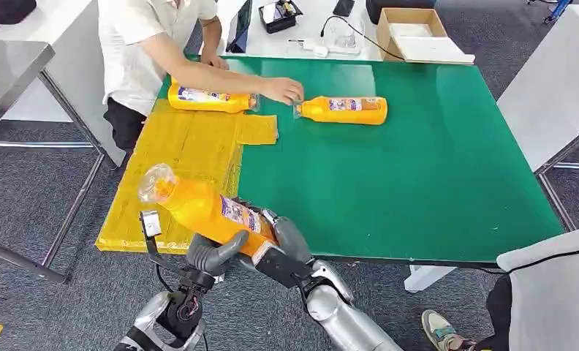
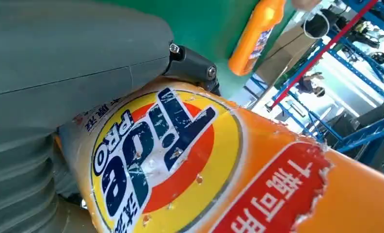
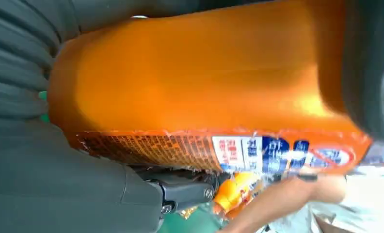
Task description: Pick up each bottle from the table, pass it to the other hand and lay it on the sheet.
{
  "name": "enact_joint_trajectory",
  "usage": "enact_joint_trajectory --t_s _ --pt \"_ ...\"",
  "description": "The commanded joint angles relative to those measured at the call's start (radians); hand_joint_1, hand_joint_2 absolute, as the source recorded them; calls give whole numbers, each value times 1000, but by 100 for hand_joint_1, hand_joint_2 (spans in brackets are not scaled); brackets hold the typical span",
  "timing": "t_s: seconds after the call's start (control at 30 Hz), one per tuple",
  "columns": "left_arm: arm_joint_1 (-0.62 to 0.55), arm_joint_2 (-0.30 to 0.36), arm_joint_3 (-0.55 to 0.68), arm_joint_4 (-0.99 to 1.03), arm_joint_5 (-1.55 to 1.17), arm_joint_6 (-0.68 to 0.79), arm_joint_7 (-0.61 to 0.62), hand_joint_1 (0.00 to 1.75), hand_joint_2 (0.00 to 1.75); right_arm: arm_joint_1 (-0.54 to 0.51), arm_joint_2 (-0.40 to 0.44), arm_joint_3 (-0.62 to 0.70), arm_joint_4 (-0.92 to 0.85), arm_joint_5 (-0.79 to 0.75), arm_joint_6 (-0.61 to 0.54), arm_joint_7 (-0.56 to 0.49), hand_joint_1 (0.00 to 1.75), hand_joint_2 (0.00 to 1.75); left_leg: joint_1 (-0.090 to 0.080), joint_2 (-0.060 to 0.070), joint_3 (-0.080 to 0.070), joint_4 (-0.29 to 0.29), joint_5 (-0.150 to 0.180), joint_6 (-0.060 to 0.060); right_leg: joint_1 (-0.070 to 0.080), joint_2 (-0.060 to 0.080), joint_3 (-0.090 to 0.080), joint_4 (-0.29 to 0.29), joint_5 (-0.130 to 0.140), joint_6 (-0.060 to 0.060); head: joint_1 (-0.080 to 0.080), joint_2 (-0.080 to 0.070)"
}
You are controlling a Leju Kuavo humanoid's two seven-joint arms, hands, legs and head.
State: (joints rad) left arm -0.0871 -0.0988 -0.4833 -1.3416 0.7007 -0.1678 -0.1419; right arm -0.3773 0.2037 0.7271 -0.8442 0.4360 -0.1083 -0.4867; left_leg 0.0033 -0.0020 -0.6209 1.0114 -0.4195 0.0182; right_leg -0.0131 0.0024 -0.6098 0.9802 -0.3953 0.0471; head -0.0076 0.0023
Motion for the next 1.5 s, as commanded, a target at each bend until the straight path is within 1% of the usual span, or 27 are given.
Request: enact_joint_trajectory --t_s 0.03,0.07,0.17,0.2,0.27,0.3,0.4,0.43,0.47,0.5,0.57,0.6,0.73,0.8,0.83,0.87,0.9,0.97,1.0,1.07,1.13,1.17,1.27,1.37,1.4,1.47,1.5 --pt "-35 -37 6 -37 -148 107 -111 175 175 -6 -5 111 109 49 -6 92 0 0 1 -3 5 0 -2 -1 1 -3 6 -1 -3 -2 0 0" --pt "-26 -47 23 -53 -145 113 -118 175 175 -5 -9 120 103 63 -17 103 0 0 1 -2 3 0 -1 -1 1 -3 4 -1 -2 -1 0 0" --pt "-20 -39 64 -91 -148 128 -132 175 175 40 -25 66 50 10 -50 63 0 0 1 -3 4 0 -2 -1 1 -4 5 0 -3 -2 0 0" --pt "-21 -33 73 -96 -165 140 -142 175 175 56 -33 50 31 13 -94 43 0 0 1 -3 2 0 -1 -1 1 -3 3 -1 -2 -1 0 0" --pt "-34 10 98 -90 -362 313 -175 175 175 131 -72 -16 -66 69 -297 -3 0 0 1 -5 3 -1 -1 -1 1 -5 5 -1 -2 -1 0 0" --pt "-44 25 121 -69 -482 406 -200 175 175 167 -96 -37 -129 102 -337 -3 0 0 1 -5 3 -2 0 -1 1 -6 4 -2 -2 -1 0 0" --pt "-47 27 145 -55 -487 389 -207 175 175 187 -109 -48 -168 114 -325 4 0 0 1 -6 6 -2 -1 -1 1 -7 7 -2 -3 -2 1 0" --pt "-46 23 143 -54 -488 388 -208 175 175 185 -106 -46 -168 117 -325 6 0 0 -1 -7 4 -1 -1 -1 0 -7 5 0 -3 -1 1 0" --pt "-46 19 141 -54 -488 388 -208 175 175 183 -103 -45 -166 119 -324 9 0 0 0 -2 2 0 -1 -1 0 -2 3 0 -2 -1 0 0" --pt "-46 19 141 -54 -488 388 -208 175 175 183 -103 -45 -166 119 -324 9 0 0 0 -2 1 -1 -1 0 0 -3 2 0 -1 -1 0 0" --pt "-52 23 143 -45 -659 550 -253 175 175 198 -94 -70 -181 136 -377 -12 0 0 1 -2 6 0 -3 -1 1 -3 7 0 -3 -2 1 0" --pt "-55 25 152 -43 -656 548 -252 175 175 207 -101 -71 -197 137 -374 -11 0 0 0 -3 1 -1 -1 0 0 -4 2 0 -1 -1 0 0" --pt "-82 27 263 26 -740 626 -233 175 175 287 -138 -108 -331 229 -454 4 0 0 0 -4 3 -1 -1 -1 0 -5 4 -1 -2 -1 0 0" --pt "-100 37 310 56 -853 681 -245 175 175 314 -140 -124 -364 270 -470 8 0 0 0 -4 4 -1 -1 -1 0 -5 5 -1 -2 -2 0 0" --pt "-108 39 328 69 -932 738 -241 175 175 320 -136 -125 -370 286 -476 7 0 0 0 -3 2 -1 -1 -1 0 -4 3 -1 -1 -1 1 0" --pt "-128 41 349 96 -1029 783 -229 175 175 326 -129 -123 -378 301 -481 3 0 0 0 -3 5 -1 -2 -1 1 -4 6 -1 -3 -2 0 0" --pt "-146 45 354 124 -1083 788 -210 175 175 328 -122 -121 -386 292 -474 1 0 0 1 -2 7 -1 -3 -2 1 -3 7 0 -3 -3 0 0" --pt "-234 68 330 284 -1372 850 -105 175 175 323 -113 -105 -394 282 -454 -8 0 0 0 -3 3 -1 -1 -1 0 -5 4 0 -2 -2 1 0" --pt "-281 75 311 369 -1488 851 -49 175 175 314 -112 -95 -394 280 -443 -13 0 0 0 -4 5 -1 -1 -1 1 -5 6 0 -3 -2 0 0" --pt "-365 79 283 529 -1641 828 21 175 175 305 -113 -87 -397 272 -428 -17 0 0 0 -7 3 -1 1 -1 0 -8 4 0 -1 -1 0 0" --pt "-375 75 287 551 -1644 837 16 175 175 305 -113 -86 -398 272 -427 -17 0 0 0 -6 2 -1 2 0 0 -7 4 0 -1 -1 1 0" --pt "-413 79 261 641 -1732 829 53 175 175 297 -118 -82 -394 264 -412 -24 0 0 0 -5 2 -1 3 0 0 -5 4 0 -1 -1 0 0" --pt "-469 71 246 784 -1828 757 120 175 175 286 -114 -73 -391 235 -377 -40 0 0 0 -2 4 -1 2 -1 0 -4 6 -1 0 -2 0 0" --pt "-529 68 189 925 -1959 706 216 175 175 279 -114 -64 -392 233 -370 -44 0 0 0 -4 3 -1 3 -1 0 -6 5 0 1 -4 0 0" --pt "-538 64 189 943 -1968 688 225 175 175 279 -114 -64 -392 230 -370 -46 0 0 0 -4 5 -1 2 -1 1 -6 7 -1 0 -5 0 0" --pt "-558 61 198 997 -1974 610 261 175 175 275 -111 -64 -381 216 -361 -48 0 0 0 -2 2 0 2 -1 0 -4 3 0 1 -4 0 0" --pt "-557 63 198 998 -1974 612 260 175 175 274 -110 -64 -379 215 -361 -48 0 0 0 -2 1 0 3 -1 0 -4 3 0 2 -3 0 0"
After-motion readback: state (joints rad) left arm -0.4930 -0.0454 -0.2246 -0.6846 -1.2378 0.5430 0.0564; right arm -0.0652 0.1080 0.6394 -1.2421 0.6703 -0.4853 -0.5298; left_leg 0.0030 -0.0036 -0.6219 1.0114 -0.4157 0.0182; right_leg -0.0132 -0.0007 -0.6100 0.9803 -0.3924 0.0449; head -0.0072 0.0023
